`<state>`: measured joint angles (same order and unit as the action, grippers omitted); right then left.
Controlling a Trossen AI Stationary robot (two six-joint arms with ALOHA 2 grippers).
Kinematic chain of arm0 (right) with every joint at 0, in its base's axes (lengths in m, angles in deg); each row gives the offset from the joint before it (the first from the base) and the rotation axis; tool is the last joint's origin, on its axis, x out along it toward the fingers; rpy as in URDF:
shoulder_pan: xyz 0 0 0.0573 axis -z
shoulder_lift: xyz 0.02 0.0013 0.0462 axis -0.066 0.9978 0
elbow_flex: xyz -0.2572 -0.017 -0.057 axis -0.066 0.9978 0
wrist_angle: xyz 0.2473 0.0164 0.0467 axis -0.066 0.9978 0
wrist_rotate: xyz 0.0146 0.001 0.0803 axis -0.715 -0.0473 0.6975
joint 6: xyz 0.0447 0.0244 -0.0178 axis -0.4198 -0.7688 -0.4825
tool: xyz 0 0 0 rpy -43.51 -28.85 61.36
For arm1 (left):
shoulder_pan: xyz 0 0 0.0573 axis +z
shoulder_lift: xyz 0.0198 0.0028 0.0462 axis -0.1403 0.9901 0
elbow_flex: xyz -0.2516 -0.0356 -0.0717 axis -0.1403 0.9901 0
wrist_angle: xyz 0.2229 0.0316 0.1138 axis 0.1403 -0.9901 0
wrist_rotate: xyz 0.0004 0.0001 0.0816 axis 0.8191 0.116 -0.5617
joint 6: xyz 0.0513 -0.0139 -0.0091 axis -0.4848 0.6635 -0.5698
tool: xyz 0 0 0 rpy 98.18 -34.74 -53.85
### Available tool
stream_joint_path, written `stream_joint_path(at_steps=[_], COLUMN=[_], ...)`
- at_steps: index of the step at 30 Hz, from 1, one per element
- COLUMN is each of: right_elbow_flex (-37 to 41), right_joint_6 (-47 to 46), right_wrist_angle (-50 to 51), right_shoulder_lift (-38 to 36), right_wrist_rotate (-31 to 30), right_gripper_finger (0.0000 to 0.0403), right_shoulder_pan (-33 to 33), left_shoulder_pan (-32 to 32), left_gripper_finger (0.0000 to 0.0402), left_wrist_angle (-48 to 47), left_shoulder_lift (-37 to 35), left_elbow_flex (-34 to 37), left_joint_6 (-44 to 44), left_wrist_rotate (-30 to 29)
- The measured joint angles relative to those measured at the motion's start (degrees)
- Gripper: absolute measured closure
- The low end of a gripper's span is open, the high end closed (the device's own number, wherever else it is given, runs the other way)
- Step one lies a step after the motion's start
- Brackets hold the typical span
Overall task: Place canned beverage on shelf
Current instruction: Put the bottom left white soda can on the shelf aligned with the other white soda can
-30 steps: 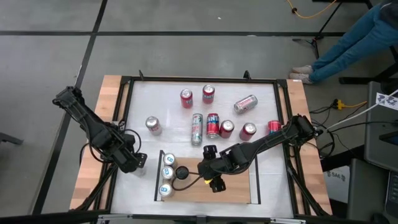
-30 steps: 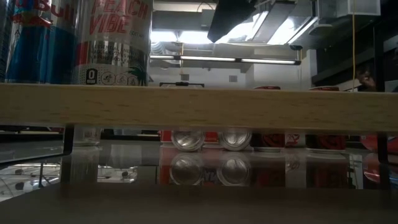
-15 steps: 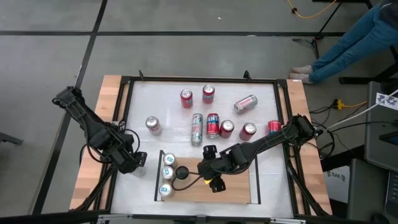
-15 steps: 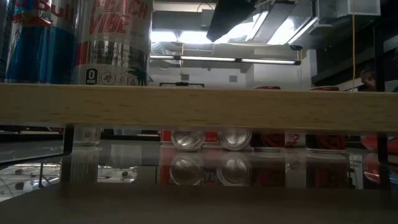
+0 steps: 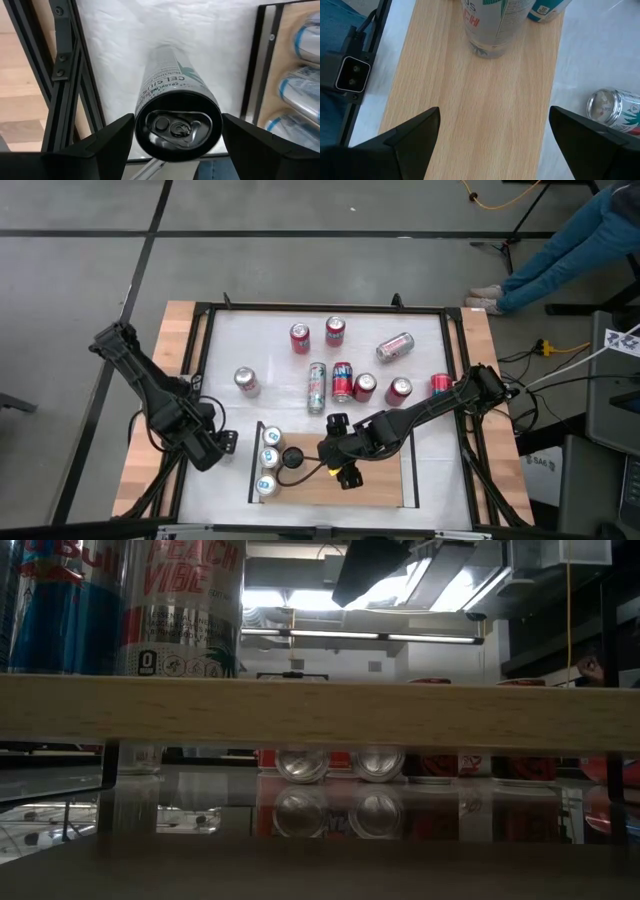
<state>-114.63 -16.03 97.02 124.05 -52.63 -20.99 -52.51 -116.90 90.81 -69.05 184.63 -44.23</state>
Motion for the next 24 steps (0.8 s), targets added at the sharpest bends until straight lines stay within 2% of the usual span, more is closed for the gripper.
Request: stream_joint_path(at_steps=[9, 16, 24], right_elbow_flex=[0.0, 0.0, 0.0], right_joint_6=[0.0, 0.0, 0.0], right_wrist_angle=[0.0, 0.0, 0.0], right_shoulder_lift=[0.0, 0.0, 0.0], right_wrist_rotate=[0.0, 0.0, 0.0], right_gripper_finger=[0.0040, 0.0040, 0.0040], right_shoulder_pan=[0.0, 0.0, 0.0], left_shoulder_pan=[0.0, 0.0, 0.0], left_gripper_finger=[0.0114, 0.0116, 0.0159], left_wrist_angle=[0.3, 0.1, -0.5], left_shoulder_lift=[3.7, 5.6, 5.7], left_elbow_flex=[0.0, 0.0, 0.0], left_joint_6=[-0.6, -4.2, -12.6], left_wrist_rotate=[-0.1, -0.8, -3.3])
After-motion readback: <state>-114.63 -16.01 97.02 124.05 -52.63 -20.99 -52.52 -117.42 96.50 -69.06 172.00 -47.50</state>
